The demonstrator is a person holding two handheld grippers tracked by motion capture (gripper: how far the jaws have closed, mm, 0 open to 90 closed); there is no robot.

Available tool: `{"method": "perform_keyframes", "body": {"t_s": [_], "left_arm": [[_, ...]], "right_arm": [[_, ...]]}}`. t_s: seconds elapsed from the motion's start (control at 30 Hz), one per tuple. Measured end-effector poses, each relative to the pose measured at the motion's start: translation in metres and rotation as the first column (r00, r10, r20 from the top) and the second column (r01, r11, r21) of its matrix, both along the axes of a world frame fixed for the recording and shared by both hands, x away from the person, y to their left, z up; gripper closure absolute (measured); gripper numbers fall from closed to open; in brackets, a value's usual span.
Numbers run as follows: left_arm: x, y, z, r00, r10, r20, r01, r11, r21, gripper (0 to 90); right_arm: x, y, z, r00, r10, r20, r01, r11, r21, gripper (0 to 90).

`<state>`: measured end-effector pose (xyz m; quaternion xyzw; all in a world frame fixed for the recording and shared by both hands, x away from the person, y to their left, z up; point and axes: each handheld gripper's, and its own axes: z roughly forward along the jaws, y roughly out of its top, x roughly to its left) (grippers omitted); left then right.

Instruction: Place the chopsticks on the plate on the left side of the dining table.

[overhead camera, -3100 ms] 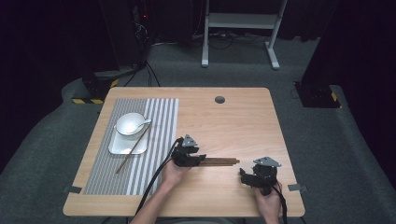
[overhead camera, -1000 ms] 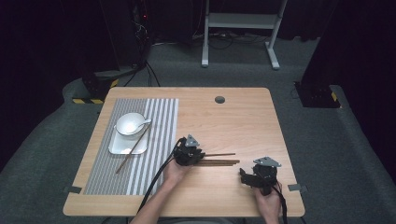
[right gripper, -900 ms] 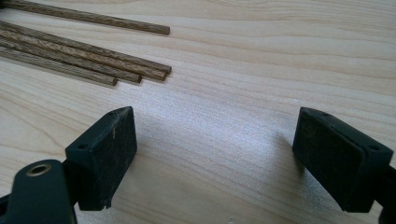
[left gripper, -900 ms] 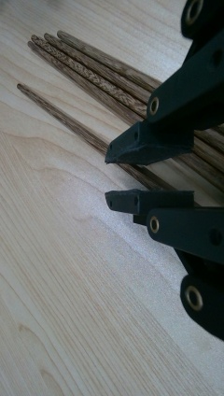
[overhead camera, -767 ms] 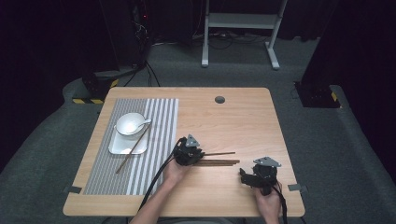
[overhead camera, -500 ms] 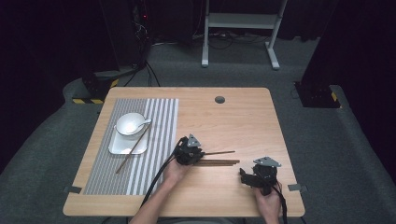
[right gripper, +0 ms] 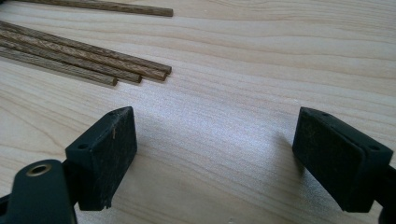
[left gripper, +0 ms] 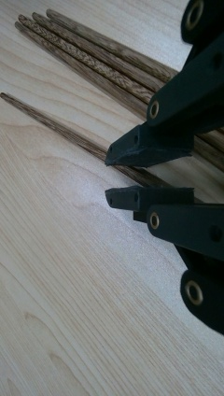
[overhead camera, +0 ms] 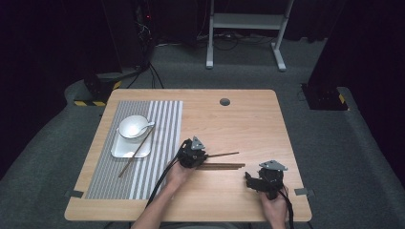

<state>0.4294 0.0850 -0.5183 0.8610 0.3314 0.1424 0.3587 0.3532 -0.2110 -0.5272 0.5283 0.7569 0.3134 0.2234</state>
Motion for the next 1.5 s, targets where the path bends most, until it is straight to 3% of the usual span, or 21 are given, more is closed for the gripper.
{"method": "perform_keyframes", "body": {"t_s": [1.13,1.5], "left_arm": [[0.011,0.016,-0.003,0.9991,0.019,-0.039,-0.022,0.9972,-0.072,79.7],[0.012,0.022,-0.002,0.9987,0.031,-0.041,-0.033,0.9971,-0.069,80.5]], "right_arm": [[0.0,0.0,0.0,1.0,0.0,0.0,0.0,1.0,-0.001,13.6],[0.0,0.0,0.0,1.0,-0.001,0.0,0.001,1.0,-0.002,13.6]]}}
